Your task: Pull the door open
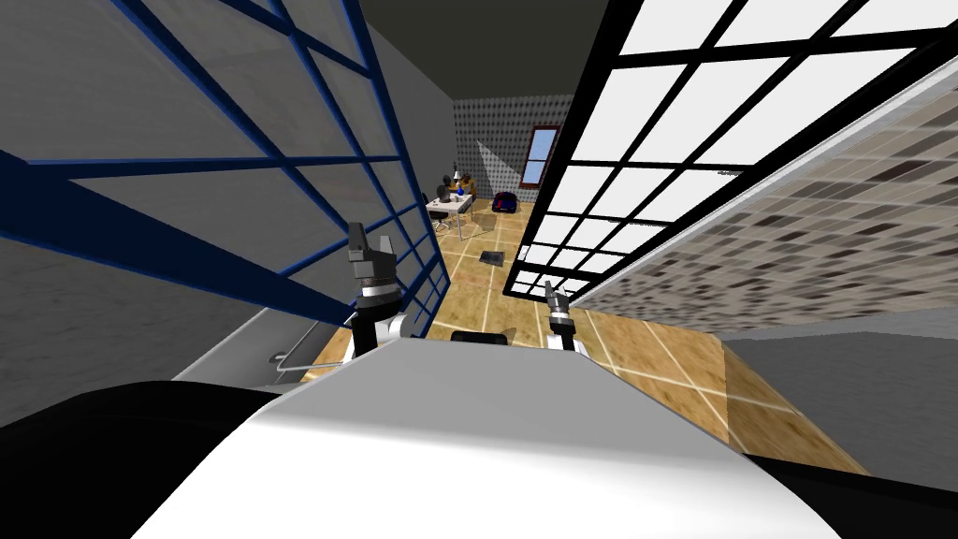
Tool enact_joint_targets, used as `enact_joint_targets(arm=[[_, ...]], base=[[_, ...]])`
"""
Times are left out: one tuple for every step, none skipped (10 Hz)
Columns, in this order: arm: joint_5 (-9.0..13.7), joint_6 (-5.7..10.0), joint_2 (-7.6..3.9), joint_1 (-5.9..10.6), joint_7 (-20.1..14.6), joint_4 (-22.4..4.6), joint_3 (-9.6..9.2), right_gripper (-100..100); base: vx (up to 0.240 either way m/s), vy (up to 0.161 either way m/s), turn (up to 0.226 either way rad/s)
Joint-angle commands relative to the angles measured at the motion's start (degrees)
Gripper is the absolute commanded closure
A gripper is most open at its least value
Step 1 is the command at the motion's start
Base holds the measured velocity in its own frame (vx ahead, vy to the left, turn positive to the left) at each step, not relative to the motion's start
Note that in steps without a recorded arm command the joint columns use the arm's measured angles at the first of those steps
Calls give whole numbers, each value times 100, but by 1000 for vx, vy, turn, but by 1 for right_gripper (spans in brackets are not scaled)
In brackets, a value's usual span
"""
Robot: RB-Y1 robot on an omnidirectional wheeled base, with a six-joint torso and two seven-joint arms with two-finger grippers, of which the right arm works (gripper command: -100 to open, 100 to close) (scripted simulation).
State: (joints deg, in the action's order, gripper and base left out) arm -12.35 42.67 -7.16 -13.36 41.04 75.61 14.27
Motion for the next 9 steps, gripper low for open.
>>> enact_joint_targets(arm=[[-73, 56, -7, 54, 169, -195, 60, -100], [-115, 95, -18, 96, 265, -330, 101, -100], [-156, 135, -28, 138, 361, -465, 141, -100], [-196, 173, -36, 179, 453, -595, 179, -100], [-236, 210, -45, 218, 544, -722, 217, -100], [-275, 247, -53, 258, 634, -849, 255, -100], [-314, 285, -61, 297, 725, -976, 293, -100], [-354, 322, -69, 337, 815, -1103, 331, -100], [-393, 359, -77, 376, 906, -1230, 369, -100]], base=[[104, 21, -11], [88, 10, -10], [95, 18, -9], [98, 38, -11], [106, 36, -10], [101, 14, -10], [91, 16, -5], [105, 30, -8], [104, 15, -13]])
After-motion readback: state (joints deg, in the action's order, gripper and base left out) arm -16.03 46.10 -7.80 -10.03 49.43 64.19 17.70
